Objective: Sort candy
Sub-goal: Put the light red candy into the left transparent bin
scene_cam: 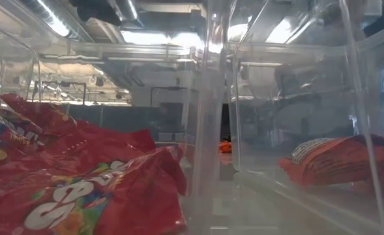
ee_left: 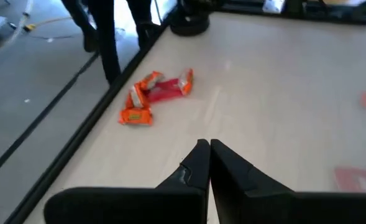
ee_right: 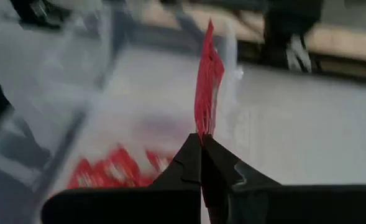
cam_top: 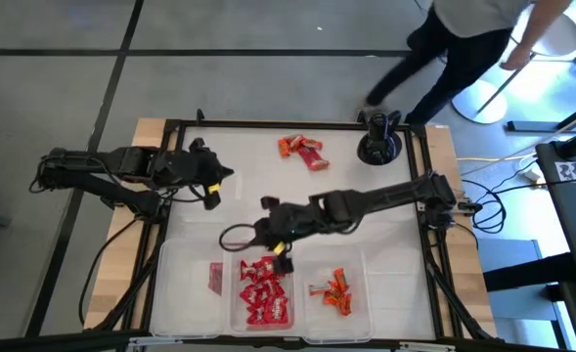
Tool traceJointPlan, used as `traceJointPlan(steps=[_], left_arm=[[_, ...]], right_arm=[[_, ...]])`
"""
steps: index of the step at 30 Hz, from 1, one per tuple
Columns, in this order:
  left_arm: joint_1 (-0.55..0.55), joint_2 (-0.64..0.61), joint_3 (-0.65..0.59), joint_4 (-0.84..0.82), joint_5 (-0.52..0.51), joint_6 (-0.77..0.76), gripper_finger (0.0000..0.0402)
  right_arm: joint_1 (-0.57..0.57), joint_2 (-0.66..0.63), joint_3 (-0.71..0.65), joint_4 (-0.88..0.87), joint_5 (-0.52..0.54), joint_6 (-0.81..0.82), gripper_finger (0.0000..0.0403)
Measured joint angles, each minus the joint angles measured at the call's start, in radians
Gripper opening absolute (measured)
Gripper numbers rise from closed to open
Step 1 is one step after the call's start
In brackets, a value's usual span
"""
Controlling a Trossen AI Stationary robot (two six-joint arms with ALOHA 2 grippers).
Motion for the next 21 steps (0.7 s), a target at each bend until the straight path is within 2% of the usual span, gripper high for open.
traceJointPlan(steps=[4,8,21], left_arm=[[0.007,-0.001,0.000,-0.067,0.021,0.031,0.0004],[0.007,-0.012,0.001,-0.138,0.021,0.036,0.0004],[0.004,-0.132,0.002,-0.330,0.032,-0.241,0.0004]], right_arm=[[0.035,0.042,0.000,0.111,-0.009,0.032,0.0000],[0.053,0.100,-0.001,0.200,-0.076,0.074,0.0000],[0.074,0.239,-0.002,0.555,-0.082,0.154,0.0000]])
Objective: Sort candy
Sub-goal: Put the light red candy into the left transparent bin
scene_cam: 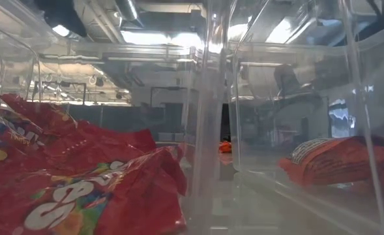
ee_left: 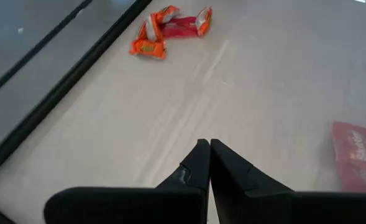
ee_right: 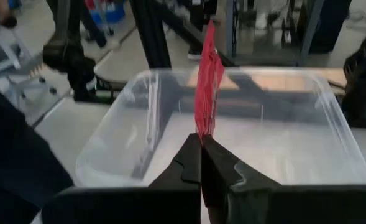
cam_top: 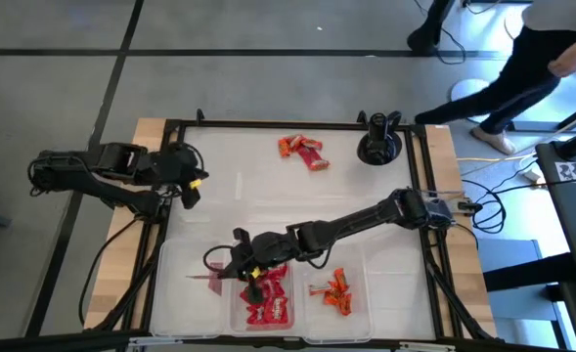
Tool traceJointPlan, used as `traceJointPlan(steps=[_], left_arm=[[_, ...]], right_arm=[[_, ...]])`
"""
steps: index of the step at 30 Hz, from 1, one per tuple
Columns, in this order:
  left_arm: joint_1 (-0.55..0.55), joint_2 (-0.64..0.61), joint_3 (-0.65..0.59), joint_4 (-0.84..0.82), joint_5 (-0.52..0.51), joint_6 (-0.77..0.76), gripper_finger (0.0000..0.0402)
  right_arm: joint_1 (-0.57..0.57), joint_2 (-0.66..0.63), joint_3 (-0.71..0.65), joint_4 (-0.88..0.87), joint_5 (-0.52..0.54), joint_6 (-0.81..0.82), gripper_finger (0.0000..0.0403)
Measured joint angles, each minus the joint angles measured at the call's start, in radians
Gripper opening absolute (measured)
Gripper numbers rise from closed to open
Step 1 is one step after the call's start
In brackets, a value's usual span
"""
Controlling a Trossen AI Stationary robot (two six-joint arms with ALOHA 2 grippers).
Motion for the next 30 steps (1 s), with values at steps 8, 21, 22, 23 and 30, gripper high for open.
traceJointPlan(steps=[8,21,22,23,30], left_arm=[[0.000,-0.065,0.000,-0.048,0.013,-0.116,0.0004],[0.000,-0.073,0.000,-0.044,0.014,-0.132,0.0004],[0.000,-0.073,0.000,-0.044,0.014,-0.133,0.0004],[0.000,-0.073,0.000,-0.044,0.014,-0.133,0.0004],[0.000,-0.073,0.000,-0.045,0.015,-0.142,0.0004]], right_arm=[[0.017,0.128,0.175,0.002,0.021,0.055,0.0000],[0.042,0.272,0.333,-0.170,0.092,0.097,0.0000],[0.046,0.273,0.333,-0.174,0.105,0.085,0.0000],[0.048,0.273,0.333,-0.178,0.115,0.081,0.0001],[0.047,0.273,0.333,-0.175,0.110,0.116,0.0062]])
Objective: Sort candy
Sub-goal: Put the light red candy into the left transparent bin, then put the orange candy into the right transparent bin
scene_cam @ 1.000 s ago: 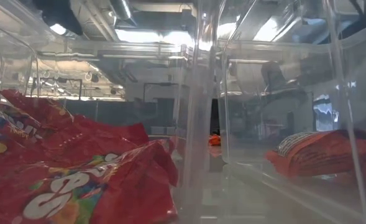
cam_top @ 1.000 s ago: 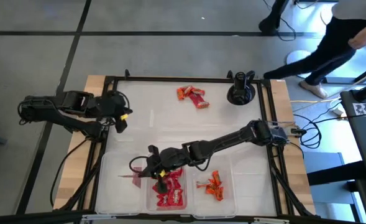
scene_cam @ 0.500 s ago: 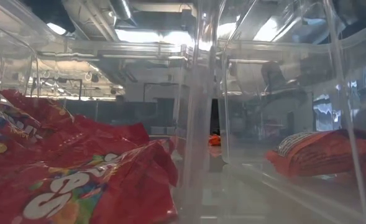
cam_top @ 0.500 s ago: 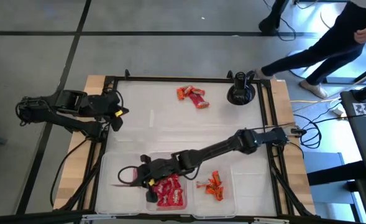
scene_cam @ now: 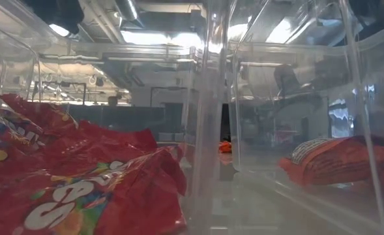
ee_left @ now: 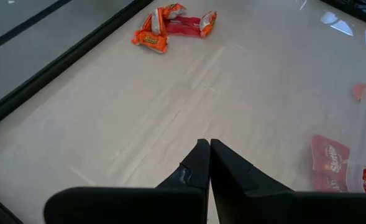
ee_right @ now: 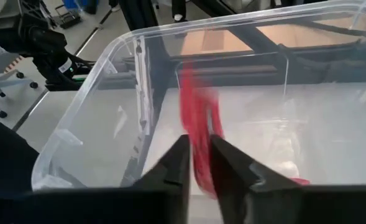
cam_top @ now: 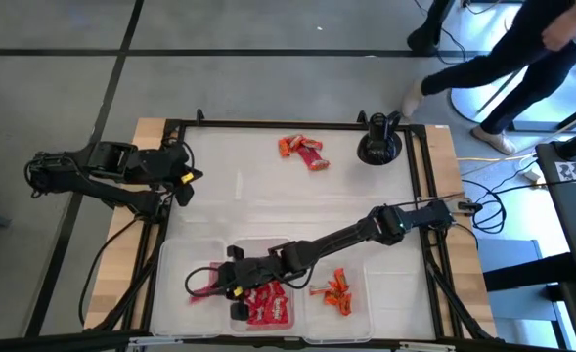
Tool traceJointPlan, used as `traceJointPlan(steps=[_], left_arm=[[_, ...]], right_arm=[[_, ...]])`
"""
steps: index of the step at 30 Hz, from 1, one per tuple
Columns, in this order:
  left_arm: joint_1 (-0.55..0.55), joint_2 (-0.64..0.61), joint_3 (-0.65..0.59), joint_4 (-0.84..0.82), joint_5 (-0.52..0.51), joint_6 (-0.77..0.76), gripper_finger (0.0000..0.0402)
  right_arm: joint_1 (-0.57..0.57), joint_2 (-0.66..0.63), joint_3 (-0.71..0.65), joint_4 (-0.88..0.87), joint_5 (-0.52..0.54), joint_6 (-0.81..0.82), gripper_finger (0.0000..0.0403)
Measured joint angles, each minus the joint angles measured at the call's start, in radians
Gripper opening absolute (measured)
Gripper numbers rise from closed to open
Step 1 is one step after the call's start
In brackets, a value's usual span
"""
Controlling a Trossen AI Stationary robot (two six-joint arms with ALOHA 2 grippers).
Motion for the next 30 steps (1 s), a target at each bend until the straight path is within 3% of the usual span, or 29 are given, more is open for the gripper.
traceJointPlan(steps=[7,16,23,30], left_arm=[[0.000,0.000,0.000,0.000,0.000,-0.011,0.0004],[0.000,0.000,0.000,-0.001,0.000,-0.011,0.0004],[0.000,0.005,0.000,0.042,-0.003,0.060,0.0004],[0.000,0.006,0.000,0.060,-0.002,0.172,0.0004]], right_arm=[[0.000,0.000,0.000,0.005,0.007,-0.006,0.0154],[-0.008,-0.094,0.000,-0.026,0.091,-0.046,0.0169],[-0.072,-0.236,0.002,-0.318,0.246,0.026,0.0170],[-0.196,-0.317,0.002,-0.598,0.190,0.108,0.0188]])
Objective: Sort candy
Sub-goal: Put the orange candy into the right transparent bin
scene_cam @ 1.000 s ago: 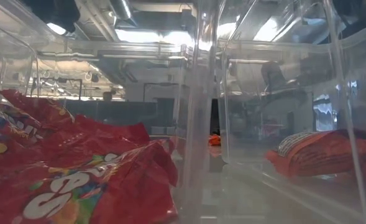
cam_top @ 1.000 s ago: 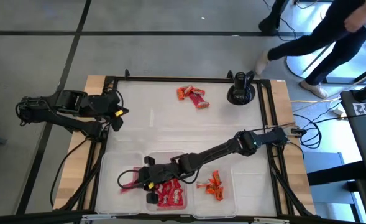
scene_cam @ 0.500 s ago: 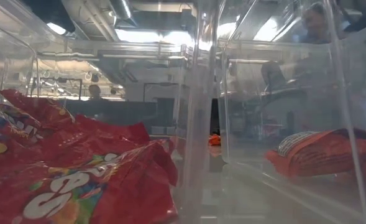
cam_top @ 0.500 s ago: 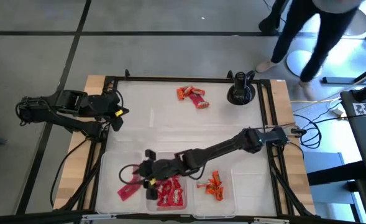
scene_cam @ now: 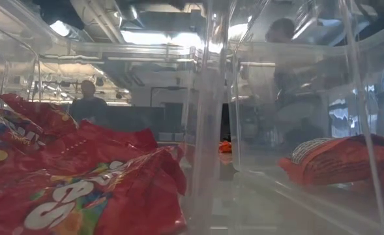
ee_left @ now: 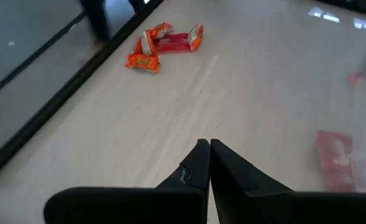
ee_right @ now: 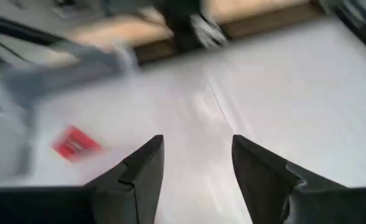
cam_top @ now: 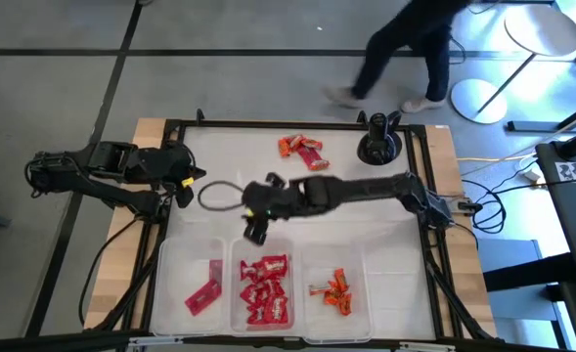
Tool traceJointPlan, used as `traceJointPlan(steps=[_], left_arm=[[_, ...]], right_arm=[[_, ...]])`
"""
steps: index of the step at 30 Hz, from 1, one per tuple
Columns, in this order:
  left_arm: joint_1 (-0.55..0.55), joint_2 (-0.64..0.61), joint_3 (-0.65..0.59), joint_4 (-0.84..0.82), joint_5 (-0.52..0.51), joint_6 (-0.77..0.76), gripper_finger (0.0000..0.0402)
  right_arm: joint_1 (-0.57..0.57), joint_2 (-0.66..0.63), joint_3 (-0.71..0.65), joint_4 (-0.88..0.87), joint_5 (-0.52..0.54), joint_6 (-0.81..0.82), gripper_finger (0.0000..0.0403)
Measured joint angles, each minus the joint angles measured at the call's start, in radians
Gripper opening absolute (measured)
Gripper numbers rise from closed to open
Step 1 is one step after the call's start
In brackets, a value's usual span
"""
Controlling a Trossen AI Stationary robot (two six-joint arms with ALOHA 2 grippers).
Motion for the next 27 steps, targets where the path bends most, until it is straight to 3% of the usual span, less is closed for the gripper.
traceJointPlan(steps=[9,15,22,27], left_arm=[[0.000,0.001,0.000,0.015,0.001,0.132,0.0004],[0.000,0.001,0.000,0.074,0.001,0.178,0.0004],[0.003,0.009,-0.001,0.113,0.001,0.162,0.0004],[0.003,0.028,-0.001,0.110,0.001,0.123,0.0004]], right_arm=[[-0.181,-0.004,-0.001,-0.435,-0.009,0.169,0.0240],[-0.299,-0.004,-0.002,-0.721,-0.064,0.094,0.0259],[-0.456,-0.023,-0.152,-0.730,-0.125,-0.138,0.0249],[-0.549,-0.021,-0.310,-0.693,-0.139,-0.161,0.0252]])
